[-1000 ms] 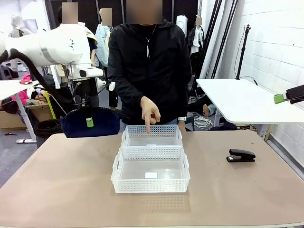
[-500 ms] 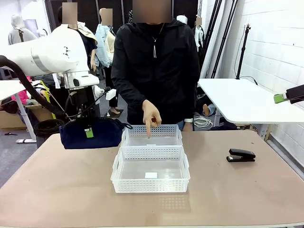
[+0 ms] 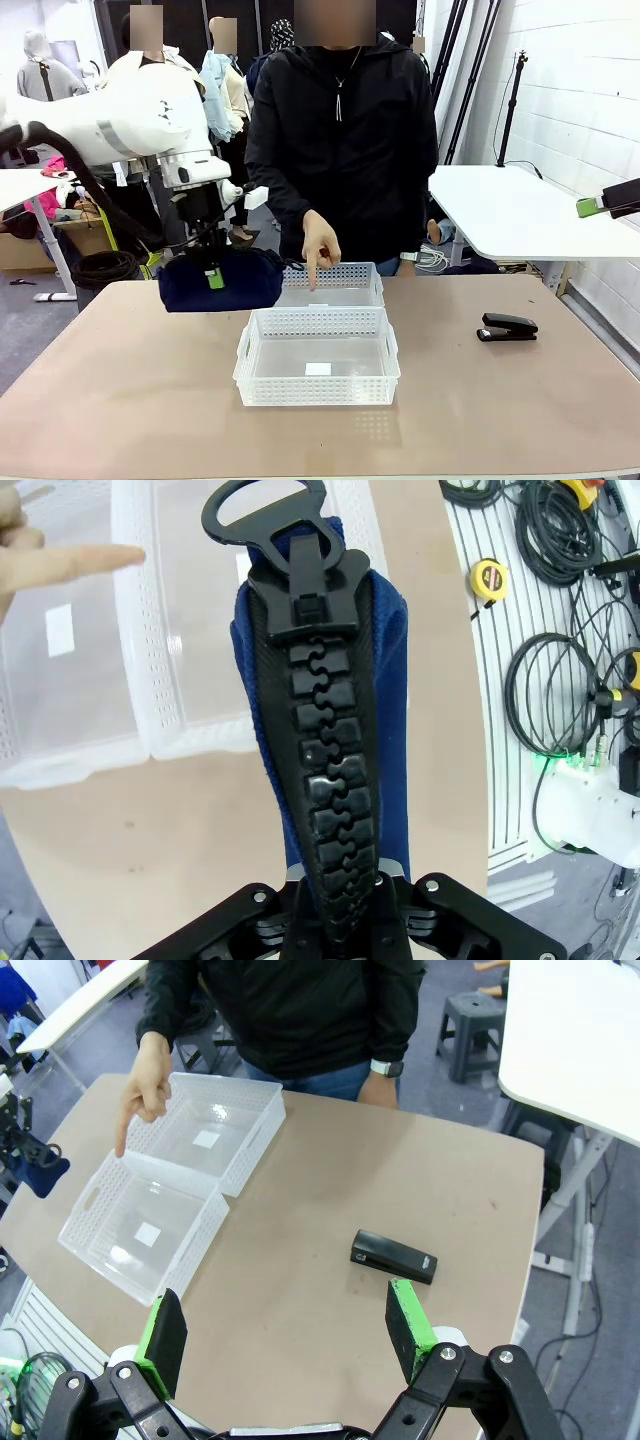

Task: Distribute items into two baskets.
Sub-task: Place the picked Pencil pouch into the Organizing basket as instructed by the person.

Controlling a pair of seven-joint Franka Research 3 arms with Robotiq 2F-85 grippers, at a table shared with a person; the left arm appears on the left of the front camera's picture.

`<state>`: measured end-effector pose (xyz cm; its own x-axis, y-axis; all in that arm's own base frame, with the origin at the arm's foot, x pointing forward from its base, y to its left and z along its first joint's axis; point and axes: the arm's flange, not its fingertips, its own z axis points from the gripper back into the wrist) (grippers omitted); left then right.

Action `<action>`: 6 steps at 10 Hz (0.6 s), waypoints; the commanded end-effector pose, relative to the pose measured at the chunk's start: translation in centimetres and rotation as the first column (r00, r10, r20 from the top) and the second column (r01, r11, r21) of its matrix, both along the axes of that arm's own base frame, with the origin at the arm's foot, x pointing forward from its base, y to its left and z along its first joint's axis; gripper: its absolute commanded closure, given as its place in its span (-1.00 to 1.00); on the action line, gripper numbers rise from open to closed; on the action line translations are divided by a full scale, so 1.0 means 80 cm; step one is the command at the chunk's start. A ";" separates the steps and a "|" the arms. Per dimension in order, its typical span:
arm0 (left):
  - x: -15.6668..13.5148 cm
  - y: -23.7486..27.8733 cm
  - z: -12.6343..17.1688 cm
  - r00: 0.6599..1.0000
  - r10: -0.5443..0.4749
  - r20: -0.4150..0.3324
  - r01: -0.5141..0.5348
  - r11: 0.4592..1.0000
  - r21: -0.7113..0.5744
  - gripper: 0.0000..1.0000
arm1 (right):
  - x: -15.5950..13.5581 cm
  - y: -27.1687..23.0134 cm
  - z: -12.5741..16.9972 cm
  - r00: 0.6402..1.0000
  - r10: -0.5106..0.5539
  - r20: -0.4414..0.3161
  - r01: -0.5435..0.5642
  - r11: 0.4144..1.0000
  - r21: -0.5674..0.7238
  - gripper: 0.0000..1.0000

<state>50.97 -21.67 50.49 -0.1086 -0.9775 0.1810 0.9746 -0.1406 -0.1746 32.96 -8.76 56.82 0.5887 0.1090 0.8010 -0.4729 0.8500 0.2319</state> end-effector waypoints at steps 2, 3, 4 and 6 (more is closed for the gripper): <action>0.022 -0.042 -0.006 1.000 -0.020 -0.020 0.020 0.999 -0.030 1.00 | 0.001 0.001 -0.002 1.000 0.007 -0.002 -0.007 1.000 0.008 -1.00; 0.025 -0.058 -0.012 0.999 -0.029 -0.033 0.028 0.999 -0.016 1.00 | 0.001 0.001 -0.002 1.000 0.007 -0.002 -0.007 1.000 0.008 -1.00; 0.023 -0.073 -0.019 0.999 -0.035 -0.021 0.035 0.999 -0.009 1.00 | 0.001 0.001 -0.002 1.000 0.007 -0.002 -0.007 1.000 0.008 -1.00; 0.006 -0.103 -0.026 0.999 -0.048 0.004 0.048 0.999 0.007 1.00 | 0.001 0.001 -0.002 1.000 0.007 -0.002 -0.007 1.000 0.008 -1.00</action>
<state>51.66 -29.08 48.25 -0.1618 -0.9674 0.1950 0.9599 -0.2001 -0.1962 32.96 -8.75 56.82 0.5887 0.1091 0.8009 -0.4730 0.8500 0.2318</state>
